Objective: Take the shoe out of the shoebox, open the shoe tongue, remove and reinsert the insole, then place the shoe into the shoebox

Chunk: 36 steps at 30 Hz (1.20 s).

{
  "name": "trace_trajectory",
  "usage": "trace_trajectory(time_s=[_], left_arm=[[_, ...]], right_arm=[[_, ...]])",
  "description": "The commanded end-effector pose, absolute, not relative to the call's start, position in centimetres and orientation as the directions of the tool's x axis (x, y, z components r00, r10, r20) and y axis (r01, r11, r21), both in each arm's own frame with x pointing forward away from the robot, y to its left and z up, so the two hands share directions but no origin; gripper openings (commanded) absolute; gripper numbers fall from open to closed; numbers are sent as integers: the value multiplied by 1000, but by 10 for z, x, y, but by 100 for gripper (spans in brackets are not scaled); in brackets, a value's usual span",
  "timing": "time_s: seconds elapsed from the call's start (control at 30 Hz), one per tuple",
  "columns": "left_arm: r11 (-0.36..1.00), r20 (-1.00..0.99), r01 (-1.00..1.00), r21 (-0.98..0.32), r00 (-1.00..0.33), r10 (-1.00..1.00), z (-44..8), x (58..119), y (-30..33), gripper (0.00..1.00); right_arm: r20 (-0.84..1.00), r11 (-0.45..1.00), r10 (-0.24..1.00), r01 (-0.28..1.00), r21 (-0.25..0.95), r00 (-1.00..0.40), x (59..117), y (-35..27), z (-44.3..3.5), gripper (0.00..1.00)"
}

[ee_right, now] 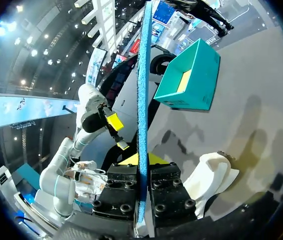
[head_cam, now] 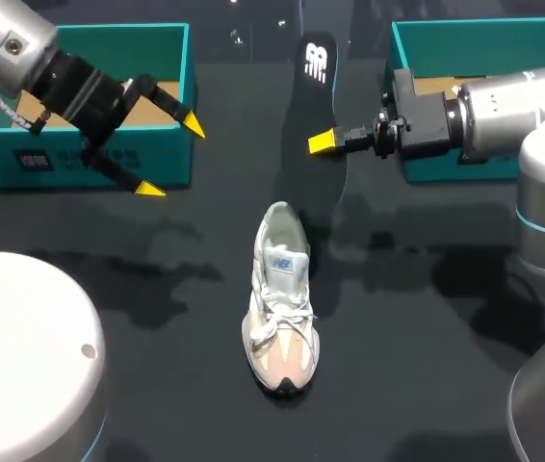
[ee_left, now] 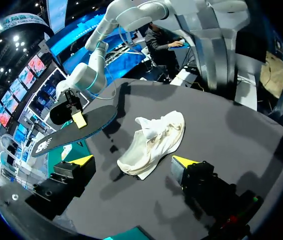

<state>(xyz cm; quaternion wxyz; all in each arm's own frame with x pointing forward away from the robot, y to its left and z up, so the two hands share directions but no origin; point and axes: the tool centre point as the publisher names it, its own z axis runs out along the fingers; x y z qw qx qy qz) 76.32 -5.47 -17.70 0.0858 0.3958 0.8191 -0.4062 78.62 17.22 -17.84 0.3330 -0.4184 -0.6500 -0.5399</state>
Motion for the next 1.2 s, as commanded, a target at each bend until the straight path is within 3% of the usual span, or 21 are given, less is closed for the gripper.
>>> trace_trajectory(time_s=[0.03,0.3,0.57,1.2], left_arm=[[355,-385,718,-599,-647,658,-176,768,-56,100],[576,-186,485,-658,-846,500,-203,756,-53,100],[693,-87,324,-644,-931,355,-240,749,-50,100],[724,-76,275,-632,-952,295,-263,748,-58,100]], right_arm=[[884,67,188,904,423,-428,785,173,-178,0],[869,59,219,895,442,-444,802,170,-188,0],[838,90,196,860,502,-509,810,165,-203,0],[821,105,154,835,540,-550,812,168,-216,0]])
